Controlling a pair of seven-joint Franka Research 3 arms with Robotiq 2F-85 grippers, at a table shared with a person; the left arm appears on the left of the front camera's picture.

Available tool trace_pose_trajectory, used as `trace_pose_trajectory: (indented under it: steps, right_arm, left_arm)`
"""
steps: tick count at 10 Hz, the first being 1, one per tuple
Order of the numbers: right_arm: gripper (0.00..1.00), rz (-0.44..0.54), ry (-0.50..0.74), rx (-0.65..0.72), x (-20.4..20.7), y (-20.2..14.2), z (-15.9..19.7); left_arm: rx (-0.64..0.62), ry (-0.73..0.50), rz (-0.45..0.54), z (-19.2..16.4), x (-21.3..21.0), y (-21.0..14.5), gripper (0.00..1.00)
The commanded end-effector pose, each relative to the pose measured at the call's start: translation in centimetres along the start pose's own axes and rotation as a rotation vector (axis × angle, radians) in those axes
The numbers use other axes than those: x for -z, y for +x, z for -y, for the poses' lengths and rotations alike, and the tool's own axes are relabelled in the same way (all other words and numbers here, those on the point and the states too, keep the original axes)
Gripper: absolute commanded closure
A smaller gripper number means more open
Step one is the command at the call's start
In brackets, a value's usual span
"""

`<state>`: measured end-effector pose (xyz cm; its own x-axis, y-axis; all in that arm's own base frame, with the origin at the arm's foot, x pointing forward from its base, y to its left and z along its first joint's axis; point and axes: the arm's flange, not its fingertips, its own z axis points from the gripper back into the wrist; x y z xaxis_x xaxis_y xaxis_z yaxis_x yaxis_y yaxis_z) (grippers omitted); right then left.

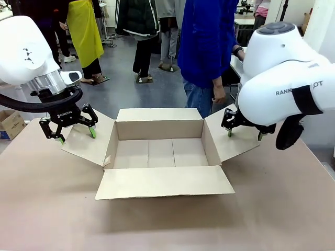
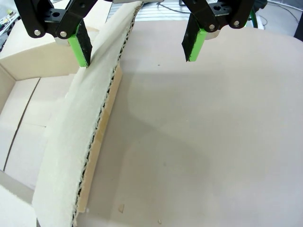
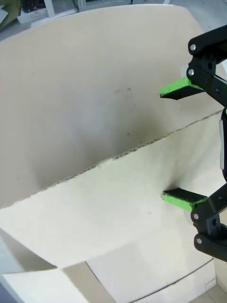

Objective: Pack the gift set into the box.
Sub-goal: Place both hands on the side flaps of the Package Box and spread them outward, then lift both hands away from the flaps of the Package Box.

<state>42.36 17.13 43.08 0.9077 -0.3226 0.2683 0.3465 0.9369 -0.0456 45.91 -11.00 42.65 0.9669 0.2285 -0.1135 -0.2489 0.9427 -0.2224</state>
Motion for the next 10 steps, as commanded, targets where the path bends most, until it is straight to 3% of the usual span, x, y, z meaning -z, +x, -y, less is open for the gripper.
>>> trace_pose_trajectory:
  steps: [1,10]
  right_arm:
    - [0.0,0.001,-0.022,0.004,-0.81,0.59,-0.67]
    - [0.0,0.001,-0.022,0.004,-0.81,0.59,-0.67]
  left_arm:
    - [-0.012,0.013,0.008,-0.05,-0.28,-0.11,0.0]
    - [-0.012,0.013,0.008,-0.05,-0.28,-0.11,0.0]
